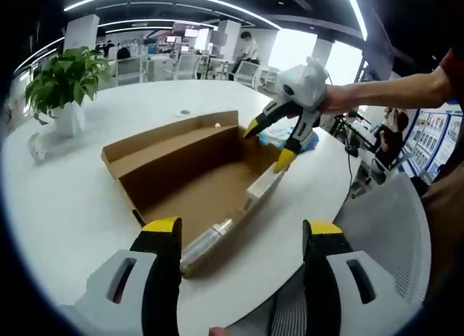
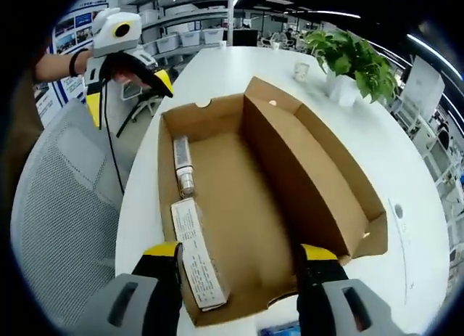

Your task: Operate the shoe box by opening the lid, removing the specified soft item, and placing it in the target area until the item is outside and the box remains undamaged.

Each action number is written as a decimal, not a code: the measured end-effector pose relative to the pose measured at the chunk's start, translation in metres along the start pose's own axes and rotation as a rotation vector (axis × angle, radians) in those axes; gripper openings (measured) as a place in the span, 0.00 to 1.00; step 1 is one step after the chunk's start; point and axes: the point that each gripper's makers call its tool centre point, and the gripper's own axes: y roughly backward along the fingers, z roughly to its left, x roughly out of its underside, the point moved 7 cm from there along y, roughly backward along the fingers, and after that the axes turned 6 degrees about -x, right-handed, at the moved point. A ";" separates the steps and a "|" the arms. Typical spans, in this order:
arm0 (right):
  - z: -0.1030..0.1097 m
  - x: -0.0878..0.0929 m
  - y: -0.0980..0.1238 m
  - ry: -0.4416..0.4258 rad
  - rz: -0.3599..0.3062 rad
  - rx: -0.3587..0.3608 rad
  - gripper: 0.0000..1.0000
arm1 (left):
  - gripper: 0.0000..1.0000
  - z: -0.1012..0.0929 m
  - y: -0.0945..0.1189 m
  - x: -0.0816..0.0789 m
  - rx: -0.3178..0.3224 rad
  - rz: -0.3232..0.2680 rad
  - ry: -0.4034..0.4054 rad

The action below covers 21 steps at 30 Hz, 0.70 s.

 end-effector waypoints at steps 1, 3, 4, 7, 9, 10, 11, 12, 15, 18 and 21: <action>0.000 -0.002 -0.003 0.016 0.013 -0.009 0.63 | 0.67 0.000 0.000 0.000 0.000 0.001 0.000; 0.002 -0.004 -0.005 0.034 0.032 -0.035 0.62 | 0.67 -0.001 -0.001 0.000 0.003 -0.001 0.001; 0.004 -0.005 -0.006 0.043 0.038 -0.051 0.62 | 0.67 -0.002 -0.001 -0.001 0.004 -0.002 0.001; 0.007 -0.006 -0.011 0.065 0.055 -0.080 0.62 | 0.67 -0.001 -0.002 -0.001 -0.001 -0.001 0.006; 0.006 -0.005 -0.014 0.070 0.061 -0.086 0.59 | 0.67 0.000 -0.002 -0.001 -0.002 -0.001 0.009; 0.006 -0.005 -0.015 0.071 0.067 -0.089 0.59 | 0.67 0.000 -0.002 -0.001 -0.003 -0.001 0.009; 0.006 -0.005 -0.015 0.071 0.072 -0.091 0.59 | 0.67 0.000 -0.002 -0.001 -0.003 -0.001 0.008; 0.006 -0.004 -0.015 0.076 0.075 -0.090 0.59 | 0.67 0.000 -0.002 -0.001 -0.003 -0.002 0.009; 0.005 -0.004 -0.015 0.076 0.076 -0.087 0.60 | 0.67 0.001 -0.001 -0.001 -0.008 -0.003 0.013; -0.001 -0.003 -0.012 0.061 0.067 -0.060 0.61 | 0.67 0.002 -0.001 0.000 -0.011 -0.003 0.016; -0.006 -0.002 -0.008 0.053 0.066 -0.024 0.58 | 0.67 0.001 0.000 0.001 -0.010 -0.001 0.016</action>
